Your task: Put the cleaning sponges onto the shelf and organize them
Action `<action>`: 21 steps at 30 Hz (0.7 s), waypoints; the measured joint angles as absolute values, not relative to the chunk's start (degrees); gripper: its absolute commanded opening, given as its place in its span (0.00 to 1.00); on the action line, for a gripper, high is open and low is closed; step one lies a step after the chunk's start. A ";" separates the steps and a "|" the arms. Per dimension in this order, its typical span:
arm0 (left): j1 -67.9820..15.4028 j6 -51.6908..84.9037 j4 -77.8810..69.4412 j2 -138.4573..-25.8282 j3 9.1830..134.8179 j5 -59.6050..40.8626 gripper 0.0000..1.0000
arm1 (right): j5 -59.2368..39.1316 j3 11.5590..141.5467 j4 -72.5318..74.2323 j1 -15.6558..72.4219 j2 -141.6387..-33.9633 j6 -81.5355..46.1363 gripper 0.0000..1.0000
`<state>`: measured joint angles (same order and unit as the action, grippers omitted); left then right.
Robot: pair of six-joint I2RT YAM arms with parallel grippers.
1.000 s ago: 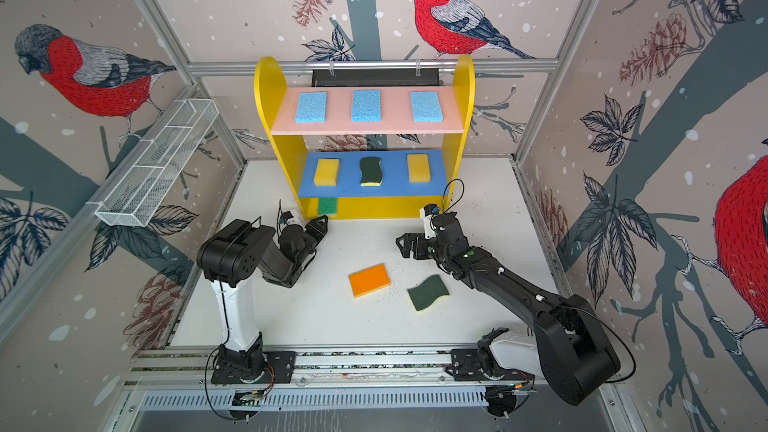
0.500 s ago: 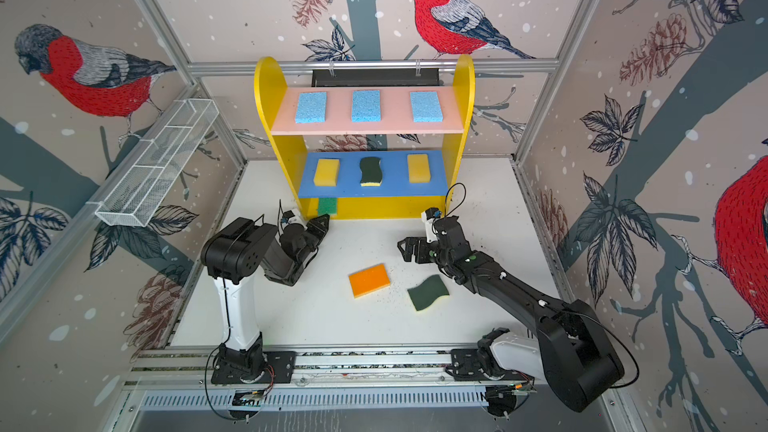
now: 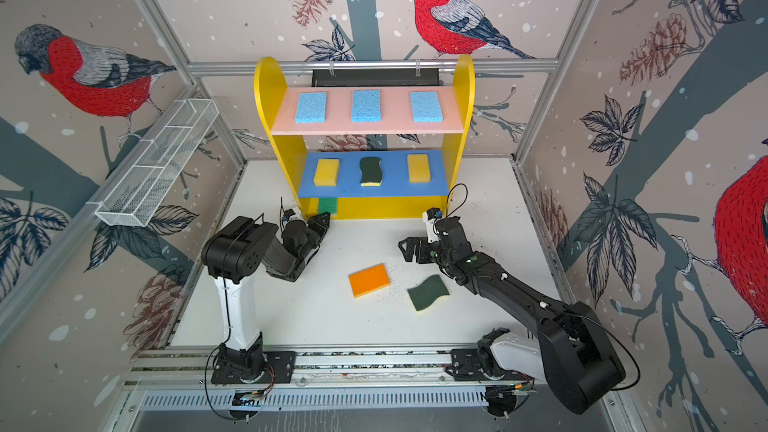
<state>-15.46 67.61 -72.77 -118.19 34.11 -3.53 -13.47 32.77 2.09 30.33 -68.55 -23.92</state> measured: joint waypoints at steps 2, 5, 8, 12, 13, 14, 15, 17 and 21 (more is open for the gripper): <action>-15.46 67.59 -72.05 -118.04 34.28 -3.33 0.25 | -13.47 32.69 2.13 30.33 -68.55 -23.92 1.00; -15.46 67.66 -71.88 -118.21 34.50 -3.01 0.25 | -13.47 32.47 2.13 30.33 -68.55 -23.94 1.00; -15.44 68.40 -74.26 -119.31 34.50 -2.83 0.25 | -13.47 32.21 2.33 30.33 -68.55 -23.94 1.00; -15.44 69.30 -77.62 -120.81 34.50 -2.72 0.25 | -13.50 31.83 2.52 30.33 -68.49 -23.94 1.00; -15.46 69.71 -77.95 -120.99 34.50 -2.59 0.25 | -13.47 31.79 2.50 30.33 -68.49 -23.94 1.00; -15.46 70.13 -78.46 -121.14 34.52 -2.52 0.25 | -13.47 31.77 2.52 30.33 -68.49 -23.94 1.00; -15.49 70.26 -78.56 -121.21 34.54 -2.37 0.24 | -13.47 31.77 2.57 30.33 -68.49 -23.94 1.00; -15.53 70.46 -78.48 -121.21 34.76 -2.04 0.24 | -13.47 31.77 2.57 30.33 -68.49 -23.94 1.00; -15.57 70.54 -77.19 -121.08 35.42 -1.58 0.24 | -13.50 31.73 2.81 30.24 -68.55 -23.94 1.00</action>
<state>-15.57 70.54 -77.19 -121.08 35.42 -1.58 -13.50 31.73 2.81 30.24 -68.55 -23.94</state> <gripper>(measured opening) 0.245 0.999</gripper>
